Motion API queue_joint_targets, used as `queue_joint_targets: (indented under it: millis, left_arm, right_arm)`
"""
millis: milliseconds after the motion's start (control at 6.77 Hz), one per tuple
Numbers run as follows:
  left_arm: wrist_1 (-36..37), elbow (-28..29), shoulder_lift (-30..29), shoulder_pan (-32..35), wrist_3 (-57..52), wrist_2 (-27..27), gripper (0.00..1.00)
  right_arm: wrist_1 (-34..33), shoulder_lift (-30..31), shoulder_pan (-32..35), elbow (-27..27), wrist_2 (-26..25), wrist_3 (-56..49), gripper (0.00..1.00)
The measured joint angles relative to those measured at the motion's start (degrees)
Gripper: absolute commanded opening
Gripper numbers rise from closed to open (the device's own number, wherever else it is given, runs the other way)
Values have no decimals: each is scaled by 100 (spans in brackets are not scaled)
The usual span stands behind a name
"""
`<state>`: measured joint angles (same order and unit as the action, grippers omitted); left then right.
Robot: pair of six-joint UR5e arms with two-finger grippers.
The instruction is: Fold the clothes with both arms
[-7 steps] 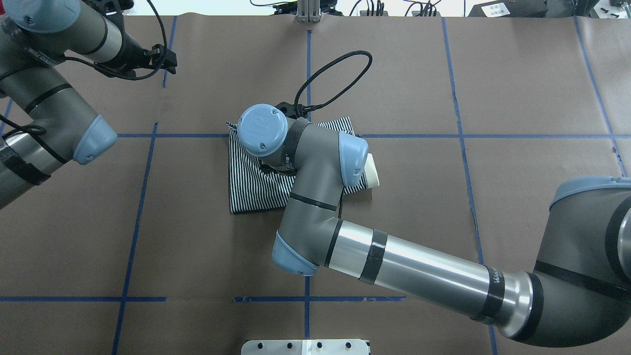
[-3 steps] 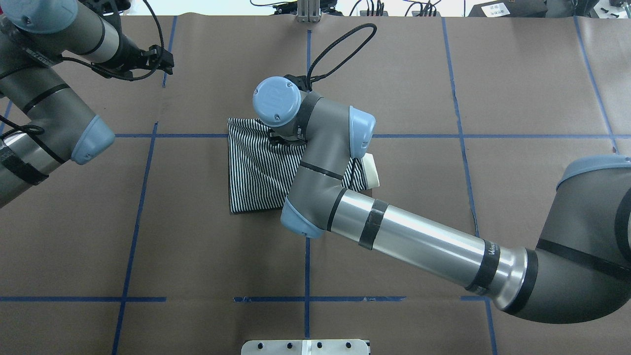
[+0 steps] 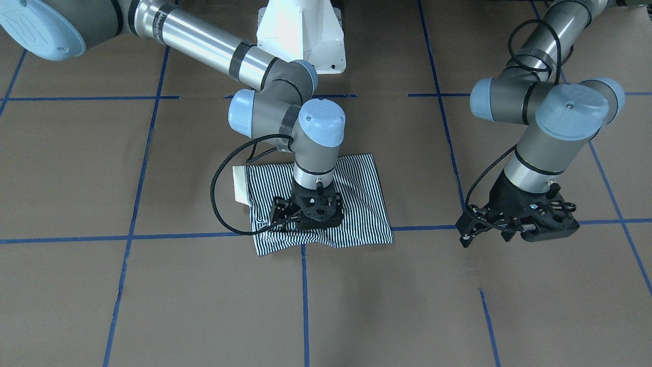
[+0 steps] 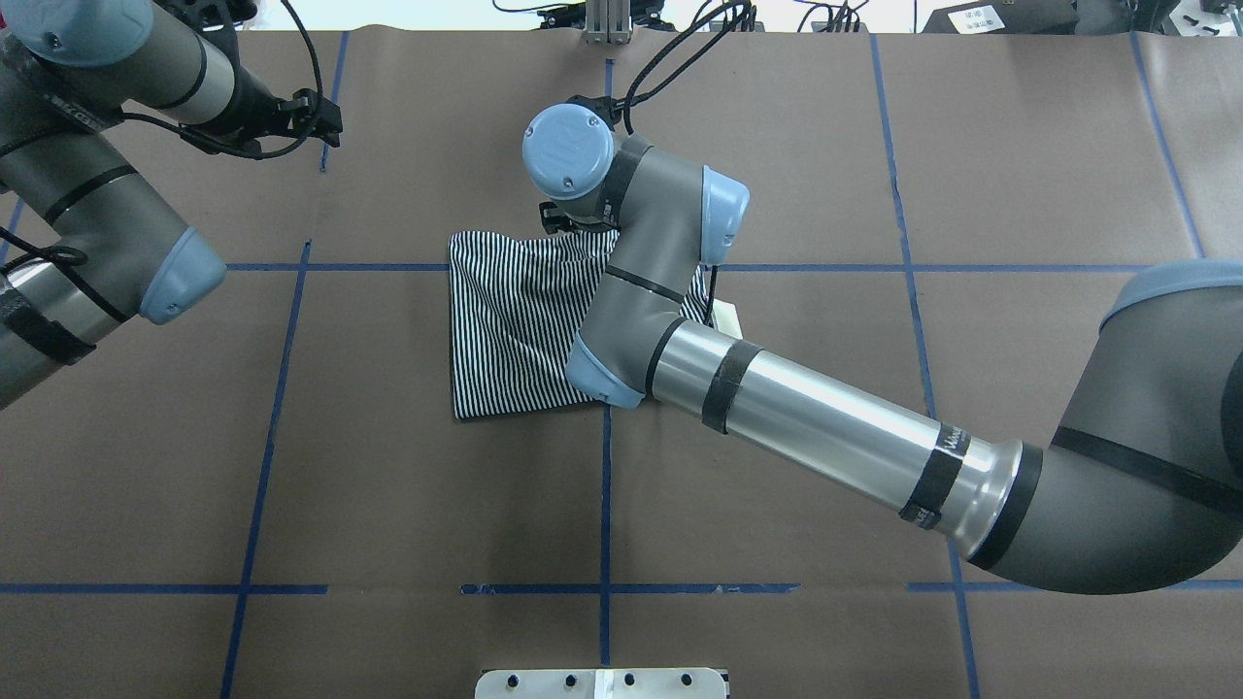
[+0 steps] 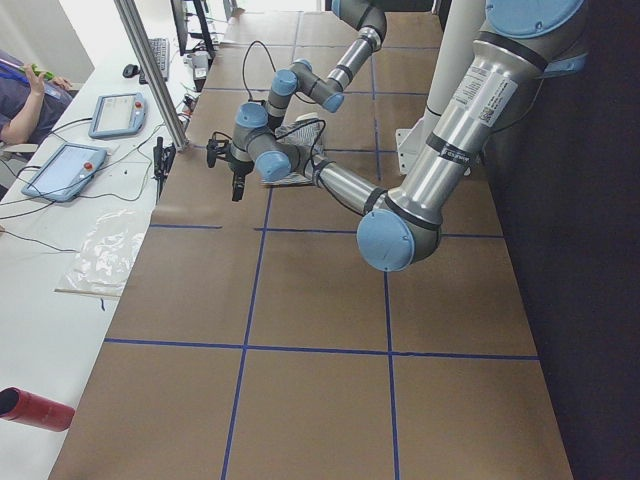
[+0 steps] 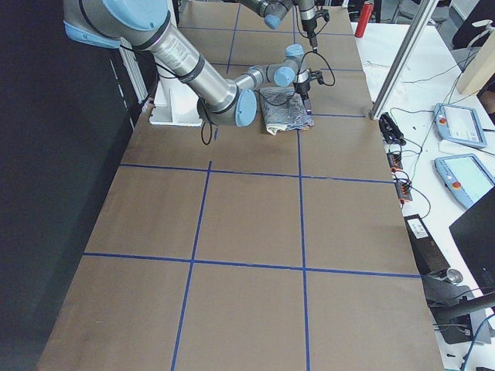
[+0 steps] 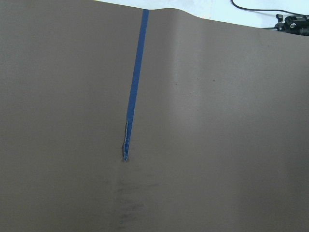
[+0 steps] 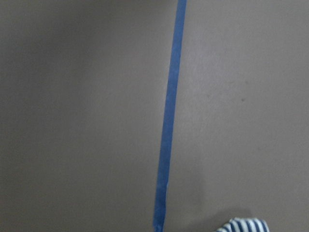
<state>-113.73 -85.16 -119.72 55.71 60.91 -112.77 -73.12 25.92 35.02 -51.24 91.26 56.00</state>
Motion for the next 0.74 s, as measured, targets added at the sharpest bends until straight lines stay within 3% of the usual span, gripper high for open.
queue_joint_targets:
  millis: [295,591,739]
  left_arm:
    - [5,-11,-6,66,-12,-7,100]
    - [25,-8,-6,291,-332,-146,100]
    - [38,-6,-19,350,-462,-228,100]
  right_arm:
    - [66,-51,336,120,125,-302,100]
    - [-124,158,963,-135,1069,-612,100]
    - [-516,507,1312,-613,1535,-889,100]
